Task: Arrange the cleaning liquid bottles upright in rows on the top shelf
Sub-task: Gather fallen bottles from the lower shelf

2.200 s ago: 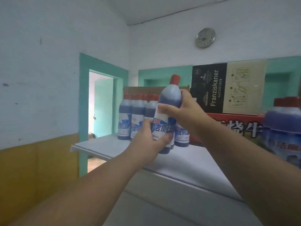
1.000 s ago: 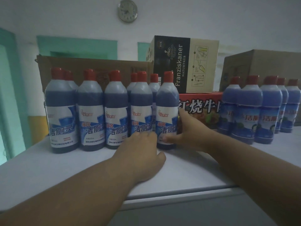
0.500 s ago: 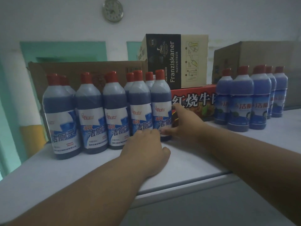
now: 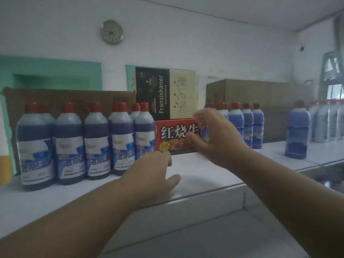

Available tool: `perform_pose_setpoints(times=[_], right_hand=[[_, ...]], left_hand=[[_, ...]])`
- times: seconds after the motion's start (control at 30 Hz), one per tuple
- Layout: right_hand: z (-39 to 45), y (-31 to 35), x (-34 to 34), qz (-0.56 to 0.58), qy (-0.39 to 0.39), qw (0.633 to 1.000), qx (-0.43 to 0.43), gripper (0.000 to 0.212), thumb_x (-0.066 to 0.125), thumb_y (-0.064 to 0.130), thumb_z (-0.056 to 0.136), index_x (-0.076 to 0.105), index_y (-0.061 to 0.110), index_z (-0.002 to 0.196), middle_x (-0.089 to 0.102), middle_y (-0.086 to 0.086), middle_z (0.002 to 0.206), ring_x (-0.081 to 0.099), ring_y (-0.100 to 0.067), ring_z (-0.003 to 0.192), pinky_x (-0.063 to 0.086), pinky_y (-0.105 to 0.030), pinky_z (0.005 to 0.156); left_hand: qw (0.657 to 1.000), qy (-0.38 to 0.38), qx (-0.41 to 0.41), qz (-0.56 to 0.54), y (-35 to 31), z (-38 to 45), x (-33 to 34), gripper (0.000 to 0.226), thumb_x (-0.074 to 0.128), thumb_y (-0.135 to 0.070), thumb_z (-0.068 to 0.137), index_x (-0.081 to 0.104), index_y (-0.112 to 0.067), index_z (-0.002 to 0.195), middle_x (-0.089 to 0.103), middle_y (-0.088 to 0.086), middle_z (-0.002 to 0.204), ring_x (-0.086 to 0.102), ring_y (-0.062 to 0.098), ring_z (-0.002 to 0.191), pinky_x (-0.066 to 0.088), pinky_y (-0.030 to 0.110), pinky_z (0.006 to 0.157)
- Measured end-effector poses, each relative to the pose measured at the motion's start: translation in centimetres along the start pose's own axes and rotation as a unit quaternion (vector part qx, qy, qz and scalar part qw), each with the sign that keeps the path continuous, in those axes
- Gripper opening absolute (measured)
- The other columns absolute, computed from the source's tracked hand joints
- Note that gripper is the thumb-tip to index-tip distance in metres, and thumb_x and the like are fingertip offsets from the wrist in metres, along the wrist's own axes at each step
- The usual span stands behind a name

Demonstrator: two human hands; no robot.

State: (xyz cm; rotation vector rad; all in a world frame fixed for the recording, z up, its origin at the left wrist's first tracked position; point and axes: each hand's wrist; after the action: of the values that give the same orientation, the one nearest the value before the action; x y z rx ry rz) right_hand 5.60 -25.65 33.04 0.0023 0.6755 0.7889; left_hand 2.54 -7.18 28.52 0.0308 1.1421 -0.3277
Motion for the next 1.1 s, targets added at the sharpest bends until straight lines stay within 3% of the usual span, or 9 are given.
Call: perform_pose_setpoints(times=[0.1, 0.33, 0.5, 0.6, 0.7, 0.83, 0.9, 1.0, 1.1], right_hand=[[-1.6, -2.7, -5.8, -0.039, -0.015, 0.999, -0.007, 0.041, 0.070, 0.035, 0.089, 0.054, 0.020, 0.123, 0.050, 0.012, 0.111, 0.051, -0.007, 0.100, 0.039, -0.010, 0.077], [-8.3, -14.3, -21.4, -0.142, -0.058, 0.988, -0.003, 0.035, 0.067, 0.038, 0.087, 0.058, 0.019, 0.115, 0.049, 0.010, 0.100, 0.052, -0.013, 0.089, 0.040, -0.025, 0.076], [-14.0, -23.1, -31.1, -0.179, -0.063, 0.981, 0.052, 0.037, 0.070, 0.038, 0.086, 0.058, 0.018, 0.116, 0.055, 0.007, 0.105, 0.053, -0.009, 0.092, 0.038, -0.013, 0.077], [-16.5, -27.5, -34.9, -0.190, -0.045, 0.977, 0.089, 0.036, 0.068, 0.039, 0.089, 0.057, 0.021, 0.117, 0.053, 0.009, 0.108, 0.052, -0.009, 0.095, 0.038, -0.017, 0.077], [-18.2, -32.1, -37.2, -0.210, -0.043, 0.970, 0.118, 0.040, 0.065, 0.042, 0.090, 0.056, 0.022, 0.124, 0.050, 0.013, 0.110, 0.050, -0.004, 0.098, 0.037, -0.012, 0.078], [-20.1, -38.5, -37.5, -0.180, -0.056, 0.969, 0.159, 0.039, 0.064, 0.043, 0.090, 0.054, 0.024, 0.123, 0.050, 0.015, 0.109, 0.053, -0.004, 0.099, 0.047, -0.021, 0.084], [-20.0, -41.3, -36.8, -0.160, -0.065, 0.971, 0.166, 0.037, 0.065, 0.042, 0.090, 0.055, 0.024, 0.121, 0.052, 0.014, 0.109, 0.053, -0.003, 0.097, 0.045, -0.017, 0.081], [-18.1, -44.2, -35.3, -0.152, -0.060, 0.975, 0.151, 0.035, 0.066, 0.041, 0.091, 0.056, 0.023, 0.119, 0.051, 0.015, 0.108, 0.053, -0.001, 0.094, 0.038, -0.009, 0.076], [-15.4, -46.3, -34.0, -0.120, -0.063, 0.982, 0.128, 0.034, 0.067, 0.040, 0.090, 0.057, 0.021, 0.117, 0.053, 0.014, 0.108, 0.053, -0.002, 0.093, 0.040, -0.011, 0.078]], left_hand=[[0.998, -0.017, 0.054, 0.001, -6.0, 1.8, 0.3, 0.033, 0.055, -0.059, 0.091, 0.048, -0.033, 0.109, 0.055, -0.011, 0.108, 0.054, 0.012, 0.099, 0.053, 0.037, 0.090], [0.987, -0.023, 0.145, -0.068, -24.7, 6.3, 5.3, 0.032, 0.054, -0.056, 0.092, 0.049, -0.031, 0.111, 0.055, -0.010, 0.110, 0.052, 0.014, 0.102, 0.050, 0.038, 0.090], [0.973, -0.016, 0.195, -0.118, -38.6, 9.7, 10.6, 0.030, 0.057, -0.052, 0.091, 0.053, -0.029, 0.109, 0.059, -0.008, 0.106, 0.056, 0.014, 0.097, 0.052, 0.037, 0.086], [0.966, -0.002, 0.221, -0.137, -45.0, 11.4, 14.2, 0.030, 0.059, -0.051, 0.090, 0.054, -0.027, 0.108, 0.059, -0.008, 0.104, 0.055, 0.015, 0.097, 0.050, 0.036, 0.086], [0.962, 0.023, 0.225, -0.152, -49.8, 13.3, 18.1, 0.030, 0.059, -0.053, 0.090, 0.056, -0.028, 0.106, 0.058, -0.010, 0.101, 0.054, 0.012, 0.096, 0.049, 0.034, 0.086], [0.958, 0.059, 0.234, -0.155, -53.9, 16.1, 23.2, 0.025, 0.057, -0.049, 0.092, 0.053, -0.028, 0.105, 0.055, -0.009, 0.103, 0.051, 0.015, 0.098, 0.046, 0.034, 0.085], [0.956, 0.062, 0.245, -0.149, -55.1, 17.7, 25.0, 0.025, 0.056, -0.049, 0.092, 0.053, -0.028, 0.106, 0.054, -0.009, 0.103, 0.051, 0.015, 0.100, 0.046, 0.035, 0.086], [0.955, 0.046, 0.249, -0.153, -55.7, 20.6, 25.7, 0.024, 0.056, -0.049, 0.093, 0.053, -0.029, 0.105, 0.053, -0.011, 0.100, 0.050, 0.012, 0.095, 0.048, 0.034, 0.083], [0.959, 0.004, 0.234, -0.160, -55.5, 23.6, 25.2, 0.026, 0.057, -0.050, 0.091, 0.055, -0.026, 0.103, 0.056, -0.010, 0.097, 0.053, 0.014, 0.093, 0.048, 0.038, 0.082]])
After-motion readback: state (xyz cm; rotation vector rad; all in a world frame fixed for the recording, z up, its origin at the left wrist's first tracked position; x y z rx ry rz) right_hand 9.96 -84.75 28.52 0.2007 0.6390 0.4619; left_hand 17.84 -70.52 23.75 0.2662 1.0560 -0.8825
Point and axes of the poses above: each hand's wrist, its own z-axis towards the middle knuckle, its own x-axis out of the palm, y = z × x
